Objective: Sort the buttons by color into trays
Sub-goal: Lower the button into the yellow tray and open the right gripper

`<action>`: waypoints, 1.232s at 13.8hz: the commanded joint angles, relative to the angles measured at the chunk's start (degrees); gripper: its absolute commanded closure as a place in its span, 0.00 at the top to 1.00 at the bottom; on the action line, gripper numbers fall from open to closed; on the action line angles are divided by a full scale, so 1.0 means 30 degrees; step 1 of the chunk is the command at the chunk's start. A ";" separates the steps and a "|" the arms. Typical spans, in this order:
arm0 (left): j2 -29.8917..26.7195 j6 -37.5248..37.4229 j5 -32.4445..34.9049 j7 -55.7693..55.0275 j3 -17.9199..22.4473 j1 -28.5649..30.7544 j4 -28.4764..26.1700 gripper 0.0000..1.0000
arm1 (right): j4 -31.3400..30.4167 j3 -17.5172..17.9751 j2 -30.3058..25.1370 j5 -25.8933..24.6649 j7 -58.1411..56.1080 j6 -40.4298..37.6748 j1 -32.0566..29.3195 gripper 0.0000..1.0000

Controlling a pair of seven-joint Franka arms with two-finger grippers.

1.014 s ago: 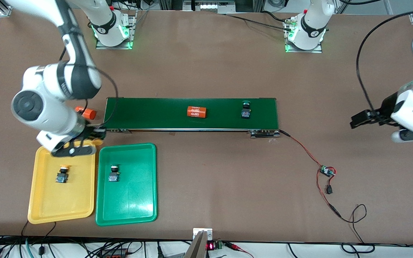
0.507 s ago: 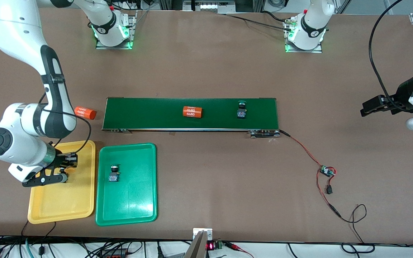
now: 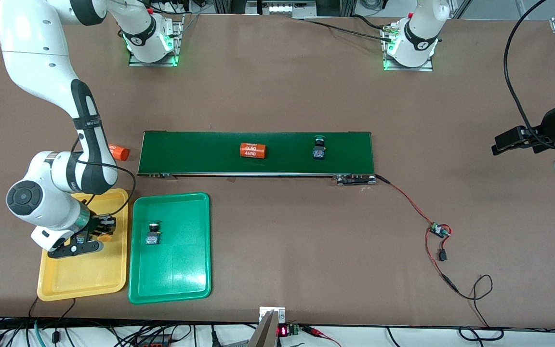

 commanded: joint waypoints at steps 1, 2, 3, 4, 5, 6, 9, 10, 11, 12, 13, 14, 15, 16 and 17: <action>-0.0744 -0.0349 0.0221 0.0452 -0.0098 0.0125 0.0151 1.00 | 0.0548 0.0110 0.0666 -0.0152 -0.0262 0.0304 -0.0379 0.23; -0.0832 -0.0348 0.0250 0.0452 -0.0127 0.0096 0.0035 1.00 | 0.0548 0.0110 0.0726 -0.0152 -0.0262 0.0333 -0.0380 0.37; -0.0891 -0.0377 0.0250 0.0452 -0.0157 0.0096 -0.0024 1.00 | 0.0519 0.0110 0.0842 -0.0181 -0.0262 0.0363 -0.0380 0.43; -0.0891 -0.0261 0.0279 0.0452 -0.0186 0.0067 -0.0025 1.00 | 0.0519 0.0110 0.0902 -0.0182 -0.0291 0.0363 -0.0380 0.46; -0.0920 -0.0173 0.0279 0.0452 -0.0215 0.0067 -0.0141 1.00 | 0.0490 0.0110 0.0902 -0.0182 -0.0291 0.0363 -0.0380 0.58; -0.1036 -0.0027 0.0309 0.0481 -0.0216 0.0067 -0.0432 1.00 | 0.0490 0.0110 0.0902 -0.0182 -0.0320 0.0363 -0.0380 0.63; -0.2409 0.2166 0.0279 0.0540 -0.0187 0.0096 -0.2799 1.00 | 0.0519 0.0139 0.0699 0.0081 -0.0204 0.0334 -0.0351 0.90; -0.2444 0.1621 0.0279 0.0482 -0.0128 0.0096 -0.2808 1.00 | 0.0519 0.0140 0.0639 0.0111 -0.0174 0.0247 -0.0293 0.94; -0.2444 0.1006 0.0279 0.0511 -0.0099 0.0096 -0.2721 1.00 | 0.0403 0.0227 0.0349 0.0111 -0.0203 0.0043 -0.0263 1.00; -0.2473 0.0623 0.0279 0.0540 -0.0069 0.0096 -0.2720 1.00 | 0.0025 0.0372 -0.0176 0.0140 -0.0116 -0.0481 -0.0321 1.00; -0.2502 0.0329 0.0309 0.0540 -0.0156 0.0096 -0.2691 1.00 | -0.0211 0.0374 -0.0588 0.0141 -0.0086 -0.0922 -0.0263 1.00; -0.2503 0.0297 0.0338 0.0540 -0.0244 0.0096 -0.2691 1.00 | -0.0445 0.0490 -0.0998 0.0141 -0.0028 -0.1564 -0.0234 1.00; -0.2503 0.0297 0.0338 0.0540 -0.0245 0.0096 -0.2691 1.00 | -0.0883 0.0665 -0.1582 0.0170 0.0002 -0.2151 -0.0233 1.00; -0.2503 0.0297 0.0338 0.0540 -0.0245 0.0096 -0.2720 1.00 | -0.1728 0.0783 -0.2400 0.0402 0.0031 -0.2533 -0.0204 1.00; -0.2503 0.0326 0.0338 0.0540 -0.0216 0.0096 -0.2720 1.00 | -0.3158 0.0784 -0.3568 0.1042 0.0031 -0.2595 -0.0146 1.00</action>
